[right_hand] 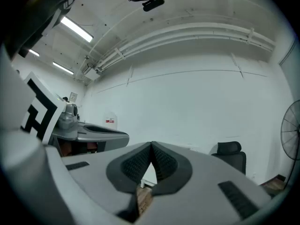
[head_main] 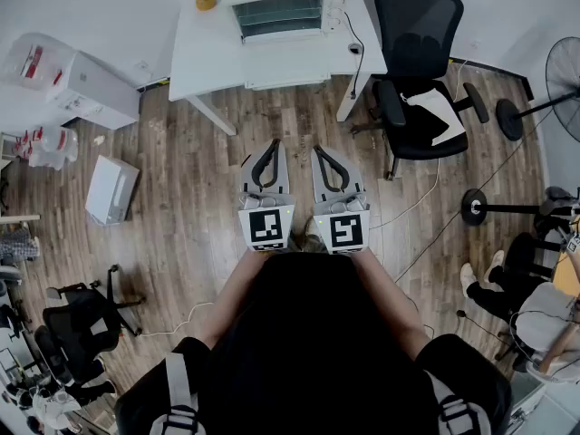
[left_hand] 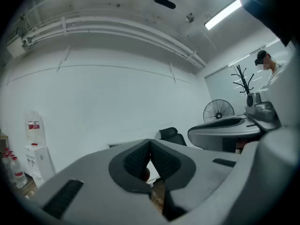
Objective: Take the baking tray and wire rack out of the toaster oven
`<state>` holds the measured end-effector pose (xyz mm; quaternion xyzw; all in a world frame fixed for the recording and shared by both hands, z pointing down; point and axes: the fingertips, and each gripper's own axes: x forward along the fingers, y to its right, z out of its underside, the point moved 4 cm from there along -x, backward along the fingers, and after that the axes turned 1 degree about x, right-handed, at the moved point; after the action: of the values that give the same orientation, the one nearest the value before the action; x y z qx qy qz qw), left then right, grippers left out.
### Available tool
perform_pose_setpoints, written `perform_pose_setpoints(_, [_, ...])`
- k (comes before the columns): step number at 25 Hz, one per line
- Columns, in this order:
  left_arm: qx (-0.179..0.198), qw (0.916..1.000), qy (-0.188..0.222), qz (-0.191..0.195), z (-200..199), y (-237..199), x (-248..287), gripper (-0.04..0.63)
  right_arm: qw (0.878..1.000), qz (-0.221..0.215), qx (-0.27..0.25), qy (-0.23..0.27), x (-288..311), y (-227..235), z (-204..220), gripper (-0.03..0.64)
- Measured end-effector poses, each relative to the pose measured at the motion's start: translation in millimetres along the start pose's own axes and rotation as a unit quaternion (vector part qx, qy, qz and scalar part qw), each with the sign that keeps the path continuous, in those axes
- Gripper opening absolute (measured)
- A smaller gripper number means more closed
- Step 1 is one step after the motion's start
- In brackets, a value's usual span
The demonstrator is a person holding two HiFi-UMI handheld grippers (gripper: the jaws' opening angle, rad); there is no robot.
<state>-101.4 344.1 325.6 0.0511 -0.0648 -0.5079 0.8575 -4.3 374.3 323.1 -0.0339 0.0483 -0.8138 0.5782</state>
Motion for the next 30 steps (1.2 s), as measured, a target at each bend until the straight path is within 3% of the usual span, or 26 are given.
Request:
perform_pose_setpoints(5, [0.002, 0.9999, 0.006, -0.010, -1.7, 20.7, 15.5, 0.025, 1.000, -0.001, -0.003, 0.012, -3.0, 26.7, 1.7, 0.029])
perform_pose_setpoints(14, [0.012, 0.9997, 0.011, -0.017, -1.9, 21.8, 38.9, 0.025, 0.998, 0.012, 0.062, -0.002, 10.3, 53.7, 11.6, 0.031])
perform_pose_setpoints(30, [-0.005, 0.9999, 0.005, -0.009, 20.0, -10.2, 100.2, 0.026, 0.999, 0.001, 0.038, -0.038, 74.3, 67.6, 32.2, 0.032])
